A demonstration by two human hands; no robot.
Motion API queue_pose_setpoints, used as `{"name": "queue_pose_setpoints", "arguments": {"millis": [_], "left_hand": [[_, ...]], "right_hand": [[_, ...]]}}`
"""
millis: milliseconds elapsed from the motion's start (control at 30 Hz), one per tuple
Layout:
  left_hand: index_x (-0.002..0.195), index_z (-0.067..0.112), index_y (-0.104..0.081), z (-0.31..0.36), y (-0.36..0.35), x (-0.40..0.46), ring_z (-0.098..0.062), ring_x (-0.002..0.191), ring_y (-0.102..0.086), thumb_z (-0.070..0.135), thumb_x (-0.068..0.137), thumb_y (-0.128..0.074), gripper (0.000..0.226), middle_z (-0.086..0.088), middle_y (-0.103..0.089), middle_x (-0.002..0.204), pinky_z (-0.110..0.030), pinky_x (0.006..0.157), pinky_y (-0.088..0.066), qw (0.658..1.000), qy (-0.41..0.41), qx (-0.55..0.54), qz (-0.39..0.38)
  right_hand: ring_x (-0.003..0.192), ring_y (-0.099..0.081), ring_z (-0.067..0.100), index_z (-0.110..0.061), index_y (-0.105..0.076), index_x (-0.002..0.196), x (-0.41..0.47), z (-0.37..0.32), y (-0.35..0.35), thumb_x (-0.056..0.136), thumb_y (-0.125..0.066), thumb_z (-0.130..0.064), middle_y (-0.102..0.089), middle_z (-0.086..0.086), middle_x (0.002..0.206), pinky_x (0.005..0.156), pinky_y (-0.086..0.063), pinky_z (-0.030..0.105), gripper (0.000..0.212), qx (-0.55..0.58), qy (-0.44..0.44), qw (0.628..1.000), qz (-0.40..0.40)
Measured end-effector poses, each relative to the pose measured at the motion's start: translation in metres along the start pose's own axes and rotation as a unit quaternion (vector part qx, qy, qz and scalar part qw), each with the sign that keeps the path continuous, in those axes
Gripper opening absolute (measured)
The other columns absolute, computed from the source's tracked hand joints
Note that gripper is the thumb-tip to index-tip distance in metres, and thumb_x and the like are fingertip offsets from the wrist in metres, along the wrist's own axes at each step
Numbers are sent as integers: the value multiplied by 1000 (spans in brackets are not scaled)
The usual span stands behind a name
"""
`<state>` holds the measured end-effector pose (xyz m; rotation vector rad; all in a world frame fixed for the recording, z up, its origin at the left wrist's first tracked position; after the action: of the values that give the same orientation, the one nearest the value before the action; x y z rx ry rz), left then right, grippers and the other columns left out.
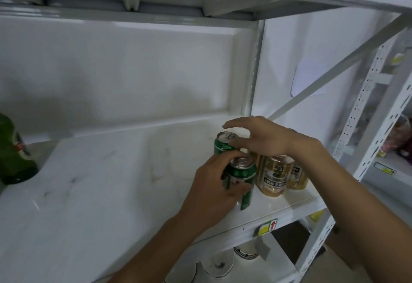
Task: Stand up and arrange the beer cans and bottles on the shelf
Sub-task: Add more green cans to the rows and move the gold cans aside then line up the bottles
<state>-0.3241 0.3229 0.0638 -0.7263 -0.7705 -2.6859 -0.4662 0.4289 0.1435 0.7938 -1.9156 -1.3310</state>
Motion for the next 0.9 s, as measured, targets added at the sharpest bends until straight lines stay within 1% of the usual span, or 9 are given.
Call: {"name": "queue_pose_setpoints", "arguments": {"millis": [67,167,267,400,600,667,767,833,900], "left_hand": [[135,31,-61,-2,-8,5,18,112,-55,19,83,-85,59,18,-61,125,0,93,-42,1000,-10,20,7],[145,28,-54,-7,-19,7,8,118,-49,27,88,-81,63,6,-46,140,1,101,-36,997,-23,74,20],[150,39,-41,-11,-25,4,-11,129,-44,42,90,-74,68,5,-34,142,-20,110,-44,991,-33,126,28],[154,57,-17,-12,-17,2,-11,137,-32,70,76,-69,94,14,-23,151,-37,112,-42,984,-27,170,47],[128,73,41,-44,-7,11,-7,156,28,53,62,-96,153,31,35,159,-47,131,0,989,104,68,-83],[142,62,36,-48,-12,15,-12,161,11,36,67,-98,156,25,17,167,-50,132,-4,987,116,-4,-113],[159,41,20,-52,-20,17,-13,160,-19,19,66,-99,153,8,-20,173,-51,130,-19,987,96,-63,-116],[159,40,21,-53,-25,18,-12,160,-19,27,62,-100,155,8,-20,173,-50,130,-19,988,98,-38,-111],[162,36,19,-52,-26,20,-13,161,-17,36,60,-99,156,9,-17,174,-51,130,-20,990,95,-20,-102]], "right_hand": [[117,-58,3,-27,-62,141,-5,6,3,102,-59,-45,-59,-13,146,84,-39,0,44,17,1,999,28],[118,-61,7,-20,-72,126,-11,10,7,104,-57,-32,-69,-7,131,90,-45,6,29,38,36,995,85],[120,-61,8,-20,-74,121,-18,7,8,105,-53,-28,-70,-6,128,110,-45,35,28,62,49,991,109],[128,-57,8,-23,-73,124,-21,6,13,108,-46,-30,-67,-12,132,120,-31,56,32,94,25,987,129],[120,-51,-2,-21,-73,117,-14,0,18,111,-41,-23,-64,-13,128,118,-31,54,32,143,10,955,259],[122,-53,2,-22,-73,113,-9,-3,15,110,-42,-21,-64,-13,126,118,-32,51,32,146,11,948,283],[109,-51,-21,-22,-74,113,-3,-6,11,110,-43,-20,-64,-16,124,117,-33,36,31,158,21,948,276],[110,-45,-31,-20,-75,111,-2,-14,10,110,-45,-16,-65,-13,123,108,-27,7,30,154,39,951,265],[118,-47,-21,-16,-75,111,0,-28,9,109,-47,-13,-67,-8,123,105,-19,-1,29,137,62,953,264]]}}
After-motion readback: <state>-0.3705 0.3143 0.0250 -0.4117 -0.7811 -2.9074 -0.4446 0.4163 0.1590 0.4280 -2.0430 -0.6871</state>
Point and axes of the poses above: each hand's wrist, its own x-axis towards the middle knuckle, its own y-axis out of the back of the hand, z = x × y, the point moved 4 cm from there along x, towards the middle knuckle
